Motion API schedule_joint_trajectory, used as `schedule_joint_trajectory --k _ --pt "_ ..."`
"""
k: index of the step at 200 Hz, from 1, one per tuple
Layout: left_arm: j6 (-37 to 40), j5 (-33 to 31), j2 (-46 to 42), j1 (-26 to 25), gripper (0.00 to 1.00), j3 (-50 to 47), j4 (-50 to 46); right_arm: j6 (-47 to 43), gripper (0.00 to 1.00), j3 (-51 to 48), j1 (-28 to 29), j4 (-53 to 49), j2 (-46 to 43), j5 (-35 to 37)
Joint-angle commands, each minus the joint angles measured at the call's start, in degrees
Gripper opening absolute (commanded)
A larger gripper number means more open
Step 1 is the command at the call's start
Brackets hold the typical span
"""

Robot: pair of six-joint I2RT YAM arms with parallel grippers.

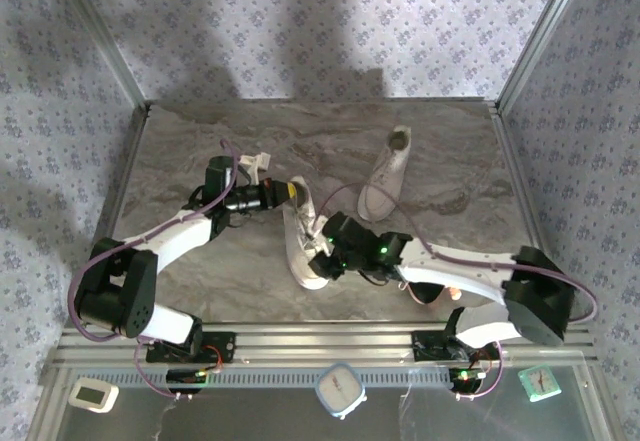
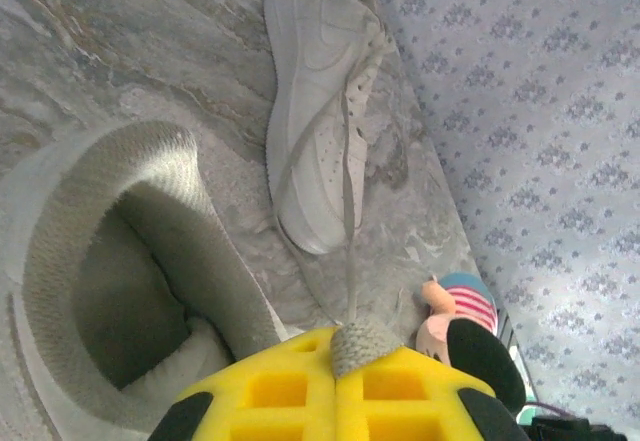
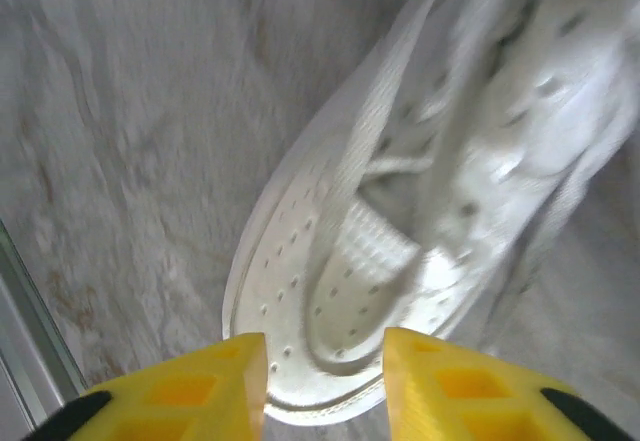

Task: Tie the shoes

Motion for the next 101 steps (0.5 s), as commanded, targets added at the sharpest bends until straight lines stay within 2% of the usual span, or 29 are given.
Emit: schedule_joint_trajectory --k 1,17,39,66,101 --pt "0.8 1.3 -0.9 -0.3 0.00 -2.7 4.7 6.1 0.47 -2.4 -3.7 6.9 -7.2 0.1" --pt "0.3 0.5 -1.4 -0.3 0.00 -4.1 5.8 13.1 0.47 -3.4 -7.5 9.2 -9.0 1.5" --pt "-0.6 -1.3 -2.2 -0.3 0.00 -5.7 7.4 23.5 0.43 -1.8 -11.3 8.6 -6.6 2.6" --pt "-0.8 -2.1 -2.2 -0.3 0.00 -5.8 7.0 32.6 0.46 1.9 -12.7 9.9 -0.4 0.0" --pt "-0.5 -3.3 -1.7 -0.2 0.00 -5.4 4.9 38.0 0.51 5.3 -12.8 14.5 6.3 -2.4"
